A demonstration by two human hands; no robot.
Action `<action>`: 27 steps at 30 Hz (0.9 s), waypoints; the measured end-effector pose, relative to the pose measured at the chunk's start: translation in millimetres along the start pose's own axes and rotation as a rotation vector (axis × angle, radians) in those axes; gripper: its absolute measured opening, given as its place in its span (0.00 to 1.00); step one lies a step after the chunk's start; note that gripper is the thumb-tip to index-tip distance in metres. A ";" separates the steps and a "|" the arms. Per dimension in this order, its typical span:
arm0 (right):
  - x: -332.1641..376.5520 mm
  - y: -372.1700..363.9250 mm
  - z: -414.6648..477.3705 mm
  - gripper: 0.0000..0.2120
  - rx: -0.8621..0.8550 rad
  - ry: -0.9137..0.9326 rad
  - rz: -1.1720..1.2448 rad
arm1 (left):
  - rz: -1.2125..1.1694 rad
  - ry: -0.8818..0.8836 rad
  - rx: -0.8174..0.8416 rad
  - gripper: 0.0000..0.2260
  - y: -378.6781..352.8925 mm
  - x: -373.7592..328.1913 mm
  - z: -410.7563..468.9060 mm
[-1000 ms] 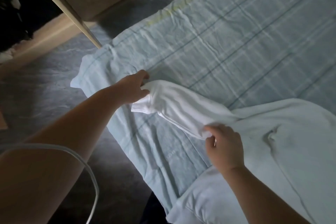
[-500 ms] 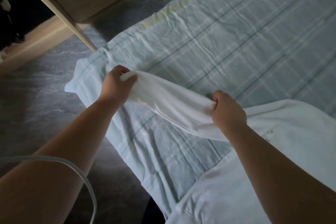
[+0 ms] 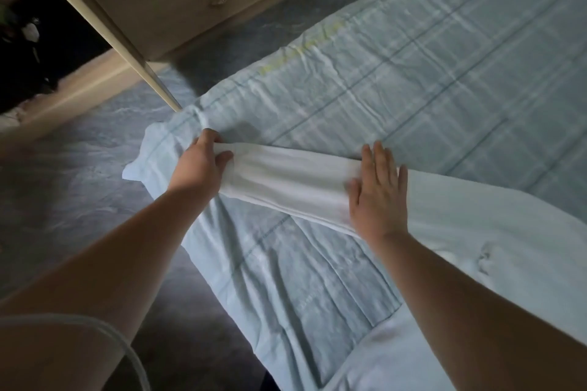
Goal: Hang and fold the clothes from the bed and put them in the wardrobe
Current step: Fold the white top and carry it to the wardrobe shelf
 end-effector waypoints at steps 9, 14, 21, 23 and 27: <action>5.5 -27.9 -19.6 0.34 0.204 -0.064 -0.100 | -0.136 0.011 -0.080 0.09 14.6 -10.2 -17.0; 5.3 7.0 -22.3 0.34 0.078 -0.018 0.227 | -0.596 0.015 -0.059 0.07 28.9 -63.1 -61.9; -0.9 97.2 -82.0 0.16 -0.007 -0.405 1.674 | -0.763 -0.130 0.415 0.05 -69.8 -175.9 -157.3; -36.3 111.7 -105.4 0.20 0.007 -0.494 1.945 | -0.721 -0.163 0.553 0.07 -104.2 -203.5 -189.0; -127.6 123.4 -166.0 0.27 -0.206 -0.675 2.190 | -0.839 -0.085 0.896 0.09 -157.8 -246.2 -253.8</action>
Point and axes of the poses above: each hand's wrist, its own z-axis towards the middle knuckle, its own y-axis out of the back of the hand, x = y × z, the point moved 1 cm from there along z, towards the middle knuckle, and after that the axes turned 6 degrees about y, right-handed, at the moved point
